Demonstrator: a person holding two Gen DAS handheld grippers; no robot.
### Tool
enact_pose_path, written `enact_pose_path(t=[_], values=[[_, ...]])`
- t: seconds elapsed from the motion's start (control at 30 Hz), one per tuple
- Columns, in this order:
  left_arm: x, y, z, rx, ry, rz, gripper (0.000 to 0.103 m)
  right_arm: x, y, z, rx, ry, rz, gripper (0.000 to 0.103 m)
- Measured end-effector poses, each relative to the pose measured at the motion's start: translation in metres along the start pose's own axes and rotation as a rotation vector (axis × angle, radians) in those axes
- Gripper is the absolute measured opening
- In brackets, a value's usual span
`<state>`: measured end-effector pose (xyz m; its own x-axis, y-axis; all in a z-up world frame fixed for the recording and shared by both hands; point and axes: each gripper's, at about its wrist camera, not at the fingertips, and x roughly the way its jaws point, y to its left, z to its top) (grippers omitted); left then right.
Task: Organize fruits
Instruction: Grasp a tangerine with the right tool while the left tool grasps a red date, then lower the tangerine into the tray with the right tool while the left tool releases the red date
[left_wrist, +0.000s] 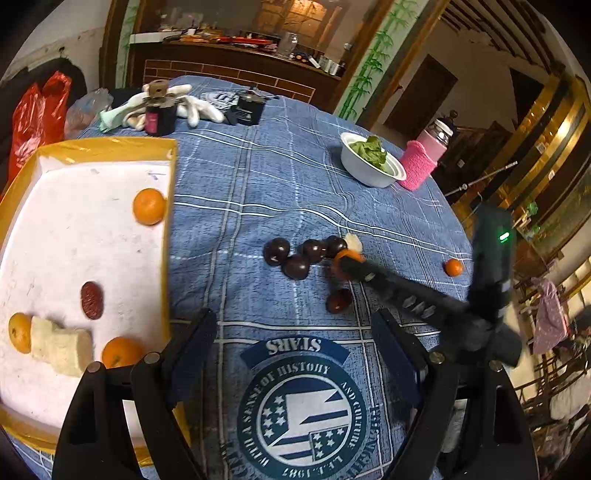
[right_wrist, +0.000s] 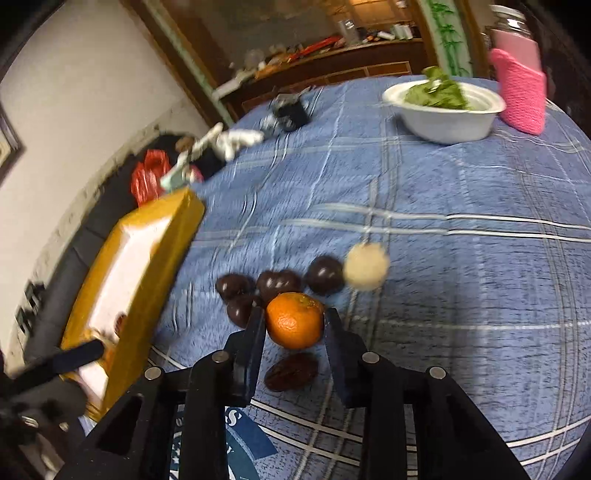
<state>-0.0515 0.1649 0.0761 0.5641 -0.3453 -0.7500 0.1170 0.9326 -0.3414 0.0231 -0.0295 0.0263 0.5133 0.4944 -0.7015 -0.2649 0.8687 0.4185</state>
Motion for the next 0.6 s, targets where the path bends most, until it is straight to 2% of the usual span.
enact_pose_path(t=[0.17,0.23,0.27,0.3,0.53,0.57,0.6], values=[[0.028,-0.032,-0.002,0.115,0.018,0.003,0.083,-0.027,-0.031,0.007,0.098,-0.064,0.015,0.035],[0.043,-0.052,-0.004,0.213,0.007,0.027,0.064,-0.032,-0.043,0.007,0.140,-0.070,0.021,0.035],[0.054,-0.061,-0.006,0.259,0.019,0.047,0.048,-0.033,-0.046,0.008,0.153,-0.072,0.020,0.035],[0.060,-0.065,-0.006,0.277,0.030,0.053,0.040,-0.034,-0.048,0.009,0.159,-0.071,0.017,0.035],[0.103,-0.070,-0.008,0.330,0.103,0.092,0.040,-0.032,-0.043,0.013,0.145,-0.069,0.025,0.035],[0.105,-0.071,-0.009,0.341,0.102,0.100,0.038,-0.031,-0.042,0.013,0.143,-0.067,0.027,0.035],[0.105,-0.075,-0.011,0.366,0.097,0.118,0.027,-0.030,-0.041,0.013,0.141,-0.064,0.029,0.035]])
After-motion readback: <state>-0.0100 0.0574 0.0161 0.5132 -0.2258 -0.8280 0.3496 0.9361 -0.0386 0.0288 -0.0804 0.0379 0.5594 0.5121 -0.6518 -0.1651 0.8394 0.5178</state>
